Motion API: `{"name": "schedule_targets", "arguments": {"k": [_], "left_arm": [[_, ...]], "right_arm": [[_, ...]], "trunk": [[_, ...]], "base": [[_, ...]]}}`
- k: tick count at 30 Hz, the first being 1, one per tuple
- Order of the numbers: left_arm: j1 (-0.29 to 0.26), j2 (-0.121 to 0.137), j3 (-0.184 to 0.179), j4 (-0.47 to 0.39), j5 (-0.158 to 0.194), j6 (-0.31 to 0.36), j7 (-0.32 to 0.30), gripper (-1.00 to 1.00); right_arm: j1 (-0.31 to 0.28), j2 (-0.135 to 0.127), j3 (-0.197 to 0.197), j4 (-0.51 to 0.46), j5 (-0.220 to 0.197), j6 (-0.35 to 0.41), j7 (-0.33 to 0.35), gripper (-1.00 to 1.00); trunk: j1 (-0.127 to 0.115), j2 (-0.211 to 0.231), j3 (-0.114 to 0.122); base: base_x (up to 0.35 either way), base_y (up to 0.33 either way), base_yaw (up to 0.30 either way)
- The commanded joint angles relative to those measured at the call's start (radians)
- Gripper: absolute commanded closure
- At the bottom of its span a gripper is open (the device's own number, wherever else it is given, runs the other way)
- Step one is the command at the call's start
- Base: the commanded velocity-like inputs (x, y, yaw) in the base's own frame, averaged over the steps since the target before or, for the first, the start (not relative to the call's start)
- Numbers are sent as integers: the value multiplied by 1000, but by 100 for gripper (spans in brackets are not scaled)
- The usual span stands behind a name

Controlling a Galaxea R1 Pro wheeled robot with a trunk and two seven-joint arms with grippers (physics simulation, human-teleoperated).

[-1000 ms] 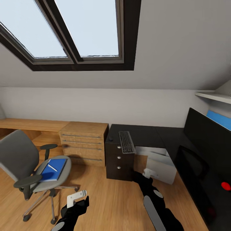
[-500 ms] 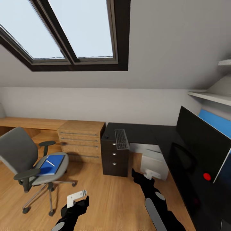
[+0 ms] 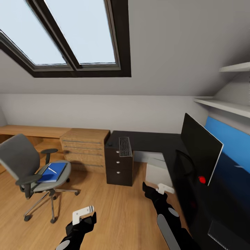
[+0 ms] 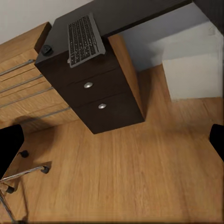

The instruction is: In the bedroom, organize the workspace by keeping the computer under the desk, ensuring the monitor is on the desk, placing the keyboard on the desk next to the monitor, placing the mouse on the desk next to the keyboard, moving the folder from the swivel chair onto the desk next to the mouse, stacking the notebook on top of the folder with the pen on top of the notebook, and positioning the swivel chair next to the desk.

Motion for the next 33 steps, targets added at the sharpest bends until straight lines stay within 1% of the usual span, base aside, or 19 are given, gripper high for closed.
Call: {"name": "schedule_targets", "arguments": {"k": [1, 6, 11, 12, 15, 18, 19, 20, 22, 23, 28, 33], "left_arm": [[0, 1, -2, -2, 7, 2, 8, -100], [-1, 1, -2, -2, 7, 2, 8, -100], [-1, 1, -2, -2, 6, 2, 8, -100], [-1, 1, -2, -2, 6, 2, 8, -100], [-1, 1, -2, -2, 6, 2, 8, -100], [-1, 1, -2, -2, 6, 2, 10, -100], [-1, 1, -2, -2, 6, 2, 10, -100], [-1, 1, -2, -2, 6, 2, 10, -100], [-1, 1, -2, -2, 6, 2, 10, -100], [0, 1, -2, -2, 6, 2, 10, -100], [-1, 1, -2, -2, 6, 2, 10, -100], [-1, 1, -2, -2, 6, 2, 10, -100]], "right_arm": [[-1, 0, 2, -2, -6, 3, -7, -100], [-1, 1, 1, -3, -6, 3, -7, -100], [-1, -4, -7, -2, 0, 1, -10, -100], [-1, -17, -16, -3, 1, 0, -10, -100], [-1, -23, -19, -3, 1, 0, -9, -100], [-1, -42, -22, -1, 2, 0, -7, -100], [-1, -52, -26, 0, 1, 0, -8, -100], [-1, -55, -28, 0, 1, 0, -9, -100], [-1, -61, -41, 2, 0, 1, -10, -100], [-1, -64, -65, 4, 0, 2, -11, -100], [-1, -66, -110, 6, 1, 7, -11, -100], [-2, -67, -127, 32, 0, 9, -12, -100]], "trunk": [[0, -2, -2], [0, -2, -2], [0, -2, -2], [0, -2, -2], [0, -2, -2], [0, -2, -2], [0, -2, -2], [0, -2, -2], [0, -2, -2], [0, -2, -2], [0, -2, -2], [0, -2, -2]], "base": [[-257, -237, 0], [-257, -237, 0], [-257, -240, 0], [-235, -259, 0], [-212, -275, 0], [-110, -316, 0], [-39, -331, 0], [-31, -332, 0], [-18, -335, 0], [-8, -337, 0], [-4, -338, 0], [-1, -338, 0]]}}
